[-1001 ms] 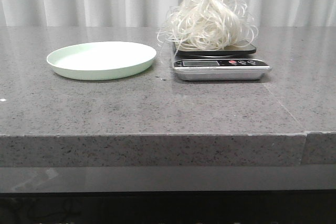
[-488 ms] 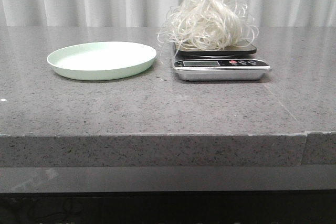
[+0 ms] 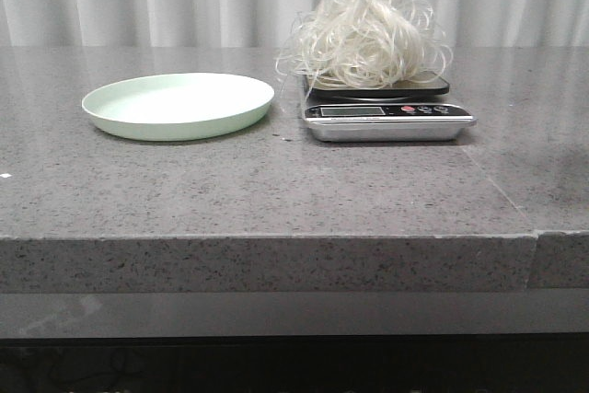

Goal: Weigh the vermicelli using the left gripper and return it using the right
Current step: 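Release the vermicelli onto the scale and withdraw the left gripper, then lower the right gripper onto the vermicelli on the scale and close it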

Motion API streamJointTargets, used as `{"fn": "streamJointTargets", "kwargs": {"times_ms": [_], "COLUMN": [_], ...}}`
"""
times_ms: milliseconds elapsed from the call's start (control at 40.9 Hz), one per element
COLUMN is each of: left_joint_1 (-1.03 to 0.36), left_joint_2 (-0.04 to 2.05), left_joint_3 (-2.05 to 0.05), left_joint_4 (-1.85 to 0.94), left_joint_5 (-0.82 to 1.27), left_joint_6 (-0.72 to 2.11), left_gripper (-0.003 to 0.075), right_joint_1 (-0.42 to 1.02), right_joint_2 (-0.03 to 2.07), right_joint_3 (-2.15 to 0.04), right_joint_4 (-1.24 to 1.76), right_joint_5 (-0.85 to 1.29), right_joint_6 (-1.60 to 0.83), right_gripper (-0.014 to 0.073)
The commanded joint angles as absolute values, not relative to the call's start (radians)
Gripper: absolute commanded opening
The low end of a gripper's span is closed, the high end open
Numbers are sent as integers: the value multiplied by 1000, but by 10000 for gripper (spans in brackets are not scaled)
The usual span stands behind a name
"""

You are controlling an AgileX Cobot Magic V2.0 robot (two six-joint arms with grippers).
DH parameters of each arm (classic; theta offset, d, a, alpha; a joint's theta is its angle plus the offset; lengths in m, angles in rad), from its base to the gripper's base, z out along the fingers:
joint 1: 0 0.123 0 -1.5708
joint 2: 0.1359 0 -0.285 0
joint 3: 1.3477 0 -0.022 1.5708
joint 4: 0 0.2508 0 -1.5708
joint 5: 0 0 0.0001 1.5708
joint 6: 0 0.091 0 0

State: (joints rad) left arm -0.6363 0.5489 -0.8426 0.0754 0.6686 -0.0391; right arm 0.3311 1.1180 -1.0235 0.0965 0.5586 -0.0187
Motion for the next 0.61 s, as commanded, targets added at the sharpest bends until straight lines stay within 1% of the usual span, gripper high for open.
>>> {"fn": "streamJointTargets", "kwargs": {"times_ms": [0,220,366,586], "left_joint_1": [-634,-634,-634,-634], "left_joint_2": [551,551,551,551], "left_joint_3": [-867,-867,-867,-867], "left_joint_4": [76,76,76,76], "left_joint_5": [592,593,594,601], "left_joint_6": [-49,-49,-49,-49], "left_gripper": [439,439,439,439], "right_joint_1": [357,366,366,366], "right_joint_2": [1199,1425,1560,1709], "right_joint_3": [-1138,-1336,-1453,-1584], "right_joint_4": [98,94,29,8], "right_joint_5": [498,499,511,551], "right_joint_6": [-29,-64,-68,-68], "right_gripper": [524,524,524,524]}}
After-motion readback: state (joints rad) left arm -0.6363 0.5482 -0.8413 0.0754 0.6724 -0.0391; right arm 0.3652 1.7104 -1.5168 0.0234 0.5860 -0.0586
